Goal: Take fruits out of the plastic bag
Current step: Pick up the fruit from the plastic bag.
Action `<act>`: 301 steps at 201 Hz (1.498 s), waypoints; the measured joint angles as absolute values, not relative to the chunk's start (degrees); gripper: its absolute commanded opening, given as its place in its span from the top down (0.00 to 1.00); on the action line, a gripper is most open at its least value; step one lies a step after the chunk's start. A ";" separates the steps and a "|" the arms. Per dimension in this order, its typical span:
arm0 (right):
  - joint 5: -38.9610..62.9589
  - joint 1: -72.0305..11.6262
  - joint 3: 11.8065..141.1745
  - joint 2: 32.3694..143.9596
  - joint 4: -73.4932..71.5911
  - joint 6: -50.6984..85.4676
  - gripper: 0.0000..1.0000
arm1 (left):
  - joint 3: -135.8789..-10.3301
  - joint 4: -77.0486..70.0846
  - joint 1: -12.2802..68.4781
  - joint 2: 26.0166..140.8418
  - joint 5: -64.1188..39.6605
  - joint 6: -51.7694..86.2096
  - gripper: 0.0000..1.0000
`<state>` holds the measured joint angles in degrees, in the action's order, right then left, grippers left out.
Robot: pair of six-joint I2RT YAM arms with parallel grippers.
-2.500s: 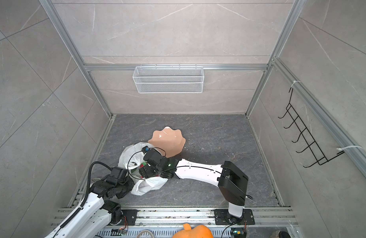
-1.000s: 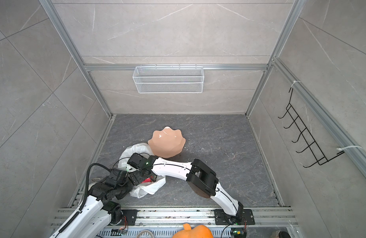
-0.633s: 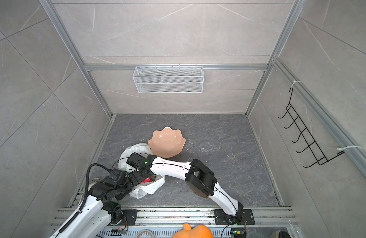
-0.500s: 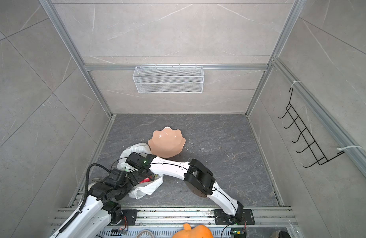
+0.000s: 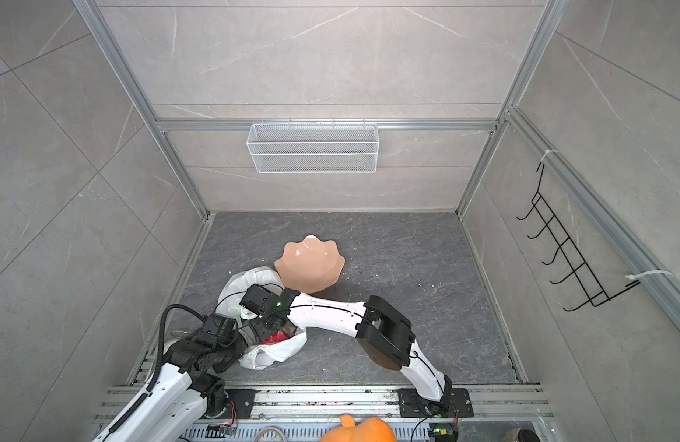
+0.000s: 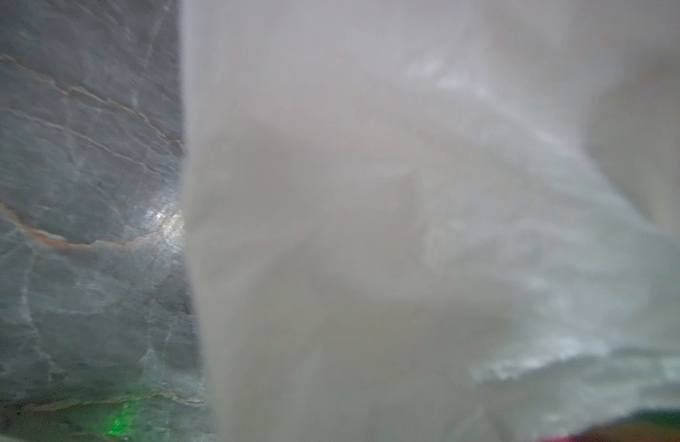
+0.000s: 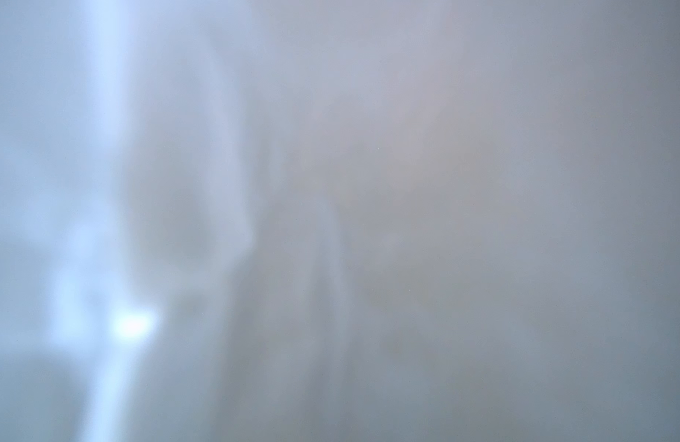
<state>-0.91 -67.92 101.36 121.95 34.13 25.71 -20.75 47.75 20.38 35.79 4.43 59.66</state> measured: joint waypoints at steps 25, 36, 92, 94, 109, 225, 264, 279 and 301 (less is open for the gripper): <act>-2.02 -67.92 99.22 117.67 31.35 25.71 0.35 | -20.75 47.75 20.38 35.79 4.43 59.66 0.94; -2.22 -67.85 99.29 116.73 31.24 25.74 0.27 | -20.75 47.75 20.38 35.79 4.43 59.66 0.94; -1.91 -67.94 101.03 118.15 34.59 25.30 0.18 | -20.75 47.75 20.38 35.46 4.40 59.66 0.94; -1.91 -67.96 100.97 118.26 34.72 25.28 0.19 | -20.75 47.75 20.38 35.42 4.40 59.66 0.94; -1.30 -68.18 100.55 118.74 35.20 24.64 0.27 | -20.75 47.77 20.38 35.16 4.40 59.66 0.94; -2.76 -71.68 118.48 131.17 44.82 18.35 0.47 | -20.75 48.45 20.38 33.30 4.60 60.31 0.95; -5.74 -71.77 120.66 132.97 48.14 17.23 0.47 | -20.75 48.49 20.38 32.95 4.97 60.66 0.95; -6.92 -71.77 120.88 133.86 48.03 16.67 0.49 | -20.75 48.49 20.38 32.47 5.02 60.86 0.95; -8.03 -71.77 122.08 135.11 48.47 16.05 0.60 | -20.75 48.51 20.38 32.21 5.06 61.10 0.95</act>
<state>-8.03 -71.77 122.08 135.11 48.47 16.05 -20.75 48.51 20.38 32.21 5.06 61.10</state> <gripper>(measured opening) 0.466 0.050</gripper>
